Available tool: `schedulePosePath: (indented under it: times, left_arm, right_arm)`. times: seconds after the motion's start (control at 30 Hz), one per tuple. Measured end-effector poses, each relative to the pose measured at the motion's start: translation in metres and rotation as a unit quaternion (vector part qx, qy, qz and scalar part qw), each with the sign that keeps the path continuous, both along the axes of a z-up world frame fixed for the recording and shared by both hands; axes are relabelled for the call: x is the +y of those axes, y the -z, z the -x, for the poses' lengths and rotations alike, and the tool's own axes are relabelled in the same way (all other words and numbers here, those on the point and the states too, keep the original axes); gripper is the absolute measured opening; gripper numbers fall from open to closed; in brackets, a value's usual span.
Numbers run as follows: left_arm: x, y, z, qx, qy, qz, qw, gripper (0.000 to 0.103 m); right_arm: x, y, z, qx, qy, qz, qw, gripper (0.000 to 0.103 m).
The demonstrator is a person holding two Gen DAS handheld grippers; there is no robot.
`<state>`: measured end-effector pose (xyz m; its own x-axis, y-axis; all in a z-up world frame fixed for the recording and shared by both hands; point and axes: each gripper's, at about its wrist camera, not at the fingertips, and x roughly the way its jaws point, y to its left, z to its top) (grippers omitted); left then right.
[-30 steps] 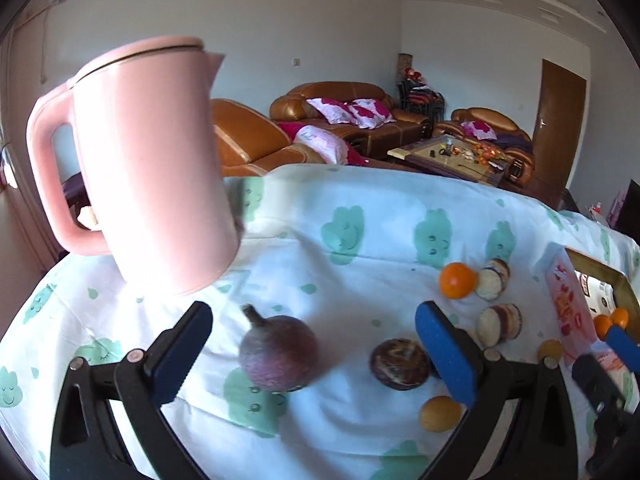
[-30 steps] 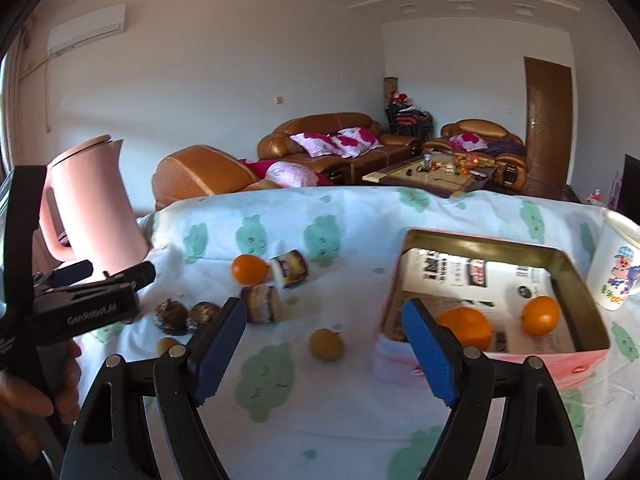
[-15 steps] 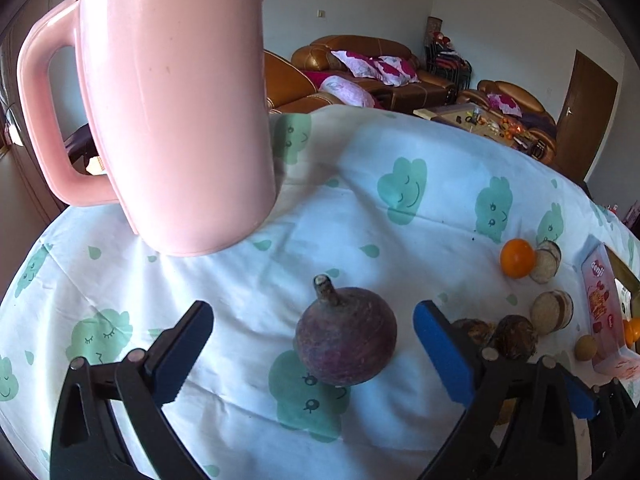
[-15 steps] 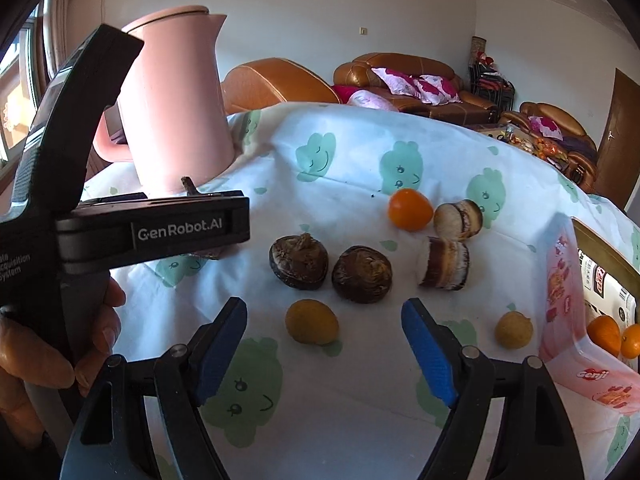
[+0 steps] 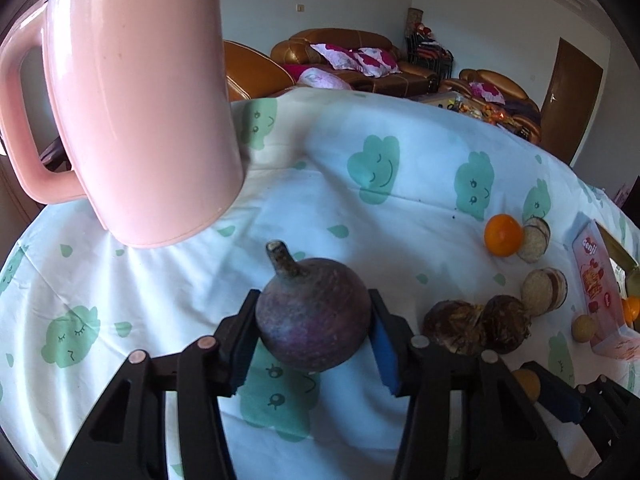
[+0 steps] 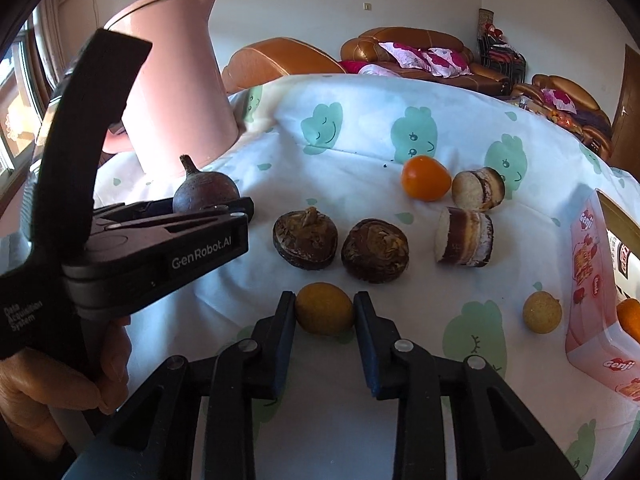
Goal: Organize fruits
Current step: 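Grasp the purple fruit with the left gripper while the right grasps a small yellow fruit, then carry both fruits over the pink tin and open both grippers to drop them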
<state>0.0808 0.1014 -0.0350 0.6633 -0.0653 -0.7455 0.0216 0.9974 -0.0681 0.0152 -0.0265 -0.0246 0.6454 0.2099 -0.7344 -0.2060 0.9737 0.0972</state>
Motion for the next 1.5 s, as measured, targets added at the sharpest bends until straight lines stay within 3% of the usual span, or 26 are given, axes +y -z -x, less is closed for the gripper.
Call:
schedulePosePath:
  times: [0.13,0.23,0.33,0.43,0.6,0.8,0.97,1.3,1.5]
  left_arm:
    - [0.006,-0.017,0.011,-0.065,-0.024,0.008,0.9976,0.053]
    - [0.002,-0.033,0.022,-0.13,-0.03,0.011,0.991,0.053]
    - [-0.008,-0.043,0.036,-0.181,-0.014,0.015,0.9832,0.053]
    - [-0.025,-0.047,0.044,-0.203,0.022,0.022,0.9788,0.053]
    - [-0.06,-0.046,0.06,-0.211,0.09,0.022,0.9731,0.053]
    - [-0.114,-0.053,0.082,-0.231,0.151,0.0,0.9612,0.053]
    - [-0.154,-0.054,0.087,-0.22,0.188,0.005,0.9573,0.053]
    - [-0.236,-0.049,0.087,-0.182,0.253,0.028,0.9498,0.053]
    - [-0.279,-0.044,0.084,-0.155,0.286,0.013,0.9456,0.053]
  right_arm:
    - [-0.005,-0.014,0.013,-0.051,0.011,0.014,0.999,0.031]
    - [-0.012,-0.029,0.023,-0.1,0.032,0.032,0.994,0.031]
    - [-0.027,-0.045,0.032,-0.145,0.065,0.046,0.986,0.031]
    - [-0.047,-0.056,0.04,-0.179,0.104,0.063,0.976,0.031]
    - [-0.087,-0.063,0.044,-0.204,0.161,0.095,0.961,0.031]
    - [-0.142,-0.066,0.048,-0.195,0.212,0.095,0.953,0.031]
    - [-0.182,-0.066,0.049,-0.185,0.243,0.098,0.947,0.031]
    - [-0.258,-0.056,0.043,-0.141,0.277,0.074,0.948,0.031]
    - [-0.292,-0.05,0.04,-0.114,0.275,0.03,0.954,0.031]
